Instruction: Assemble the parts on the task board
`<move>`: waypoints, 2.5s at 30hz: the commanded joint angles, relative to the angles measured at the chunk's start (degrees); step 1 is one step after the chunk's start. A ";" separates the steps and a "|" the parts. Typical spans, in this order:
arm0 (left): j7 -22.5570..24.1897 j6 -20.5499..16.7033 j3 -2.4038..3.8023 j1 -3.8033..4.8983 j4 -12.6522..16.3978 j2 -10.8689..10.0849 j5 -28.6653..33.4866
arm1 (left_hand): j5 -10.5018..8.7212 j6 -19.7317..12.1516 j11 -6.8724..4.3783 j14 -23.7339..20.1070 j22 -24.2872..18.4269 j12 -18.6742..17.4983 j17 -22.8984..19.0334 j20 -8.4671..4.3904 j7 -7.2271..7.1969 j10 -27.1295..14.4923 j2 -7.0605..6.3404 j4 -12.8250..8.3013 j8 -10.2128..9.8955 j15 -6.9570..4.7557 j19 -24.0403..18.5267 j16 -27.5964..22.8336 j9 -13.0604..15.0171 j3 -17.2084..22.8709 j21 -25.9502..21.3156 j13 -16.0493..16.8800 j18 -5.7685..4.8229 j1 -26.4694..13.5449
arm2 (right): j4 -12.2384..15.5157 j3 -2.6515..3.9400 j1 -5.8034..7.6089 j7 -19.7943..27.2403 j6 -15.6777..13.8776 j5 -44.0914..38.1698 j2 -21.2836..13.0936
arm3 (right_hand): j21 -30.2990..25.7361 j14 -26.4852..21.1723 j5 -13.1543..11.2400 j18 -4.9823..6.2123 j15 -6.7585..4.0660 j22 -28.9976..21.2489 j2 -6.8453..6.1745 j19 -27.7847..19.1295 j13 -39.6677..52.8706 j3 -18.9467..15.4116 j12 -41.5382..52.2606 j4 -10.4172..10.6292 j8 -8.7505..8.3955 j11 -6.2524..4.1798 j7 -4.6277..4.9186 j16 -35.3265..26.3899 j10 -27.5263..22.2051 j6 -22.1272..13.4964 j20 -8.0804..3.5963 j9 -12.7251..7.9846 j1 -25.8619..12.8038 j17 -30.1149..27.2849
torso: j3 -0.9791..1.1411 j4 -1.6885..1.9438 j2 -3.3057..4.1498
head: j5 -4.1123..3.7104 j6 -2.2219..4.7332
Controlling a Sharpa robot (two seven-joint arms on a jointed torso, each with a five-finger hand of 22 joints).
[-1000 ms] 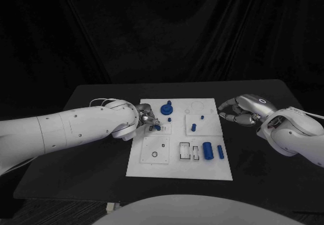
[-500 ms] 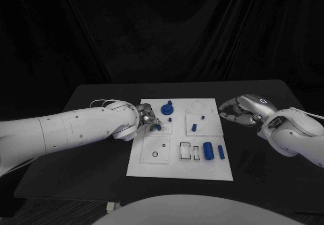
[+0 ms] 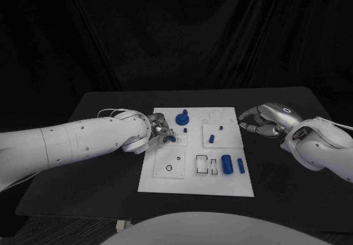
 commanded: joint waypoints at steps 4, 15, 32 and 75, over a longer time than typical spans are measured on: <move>0.82 0.34 0.03 -0.20 0.23 -0.07 -0.07 | -0.39 -0.73 0.29 5.85 12.14 0.20 15.10 0.03 -0.03 6.08 0.27 0.57 -0.48 0.22 0.98 0.15 -0.01 -0.13 -0.47 15.09 0.45 -0.10 | 0.08 0.03 -0.16 -0.38 -0.90 -0.14 -0.08 | -0.40 5.31 0.11 0.71 0.13 9.10 -0.10 -0.38 15.08 0.40 0.15 -0.08 -0.02 0.27 0.07 -0.37 6.10 -0.20 0.07 -0.05 0.67 12.85 | 0.02 0.00 0.02 | 0.01 -0.01; 1.07 0.65 0.03 -0.48 0.30 -0.10 -0.07 | -6.62 -1.45 0.77 5.85 12.02 0.20 15.10 0.51 0.42 6.08 -0.02 5.23 -1.00 0.67 0.74 0.15 -0.39 -3.88 -0.98 15.09 0.55 -1.57 | 0.10 0.03 -0.20 -0.37 -0.95 -0.14 -0.08 | -0.40 5.31 0.11 0.71 0.13 9.10 -0.10 -0.38 15.08 0.40 0.15 -0.08 -0.02 0.27 0.07 -0.37 6.10 -0.20 0.07 -0.05 0.67 12.85 | -0.01 -0.03 0.04 | 0.15 -0.01; 0.56 1.64 0.03 -0.73 0.38 -0.19 -0.07 | -8.74 -1.51 0.90 5.85 11.92 0.20 15.10 0.66 0.50 6.08 -0.14 7.67 -1.33 0.82 0.59 0.15 -0.88 -6.91 -1.33 15.09 0.63 -1.08 | 0.00 0.03 -0.34 -0.35 -0.90 -0.14 -0.03 | -0.41 5.33 0.32 0.71 0.13 9.10 -0.20 -0.35 15.08 0.48 0.15 -0.13 -0.04 0.27 0.08 -0.32 6.10 -0.20 0.06 -0.11 0.62 12.89 | -0.01 -0.01 0.03 | 0.20 -0.01; 1.11 1.69 0.02 -0.78 1.10 -0.77 -0.07 | -2.70 -1.66 0.13 5.85 11.90 0.20 15.10 0.18 -0.45 6.08 0.22 6.36 2.13 0.23 0.56 0.15 1.86 -8.88 -1.56 15.09 0.67 5.94 | -0.29 0.03 -0.65 -0.32 -0.66 -0.14 0.14 | -0.41 5.33 0.32 0.71 0.13 9.10 -0.20 -0.35 15.08 0.48 0.15 -0.13 -0.04 0.27 0.08 -0.32 6.10 -0.20 0.06 -0.11 0.62 12.89 | 0.01 -0.01 0.00 | 0.63 -0.01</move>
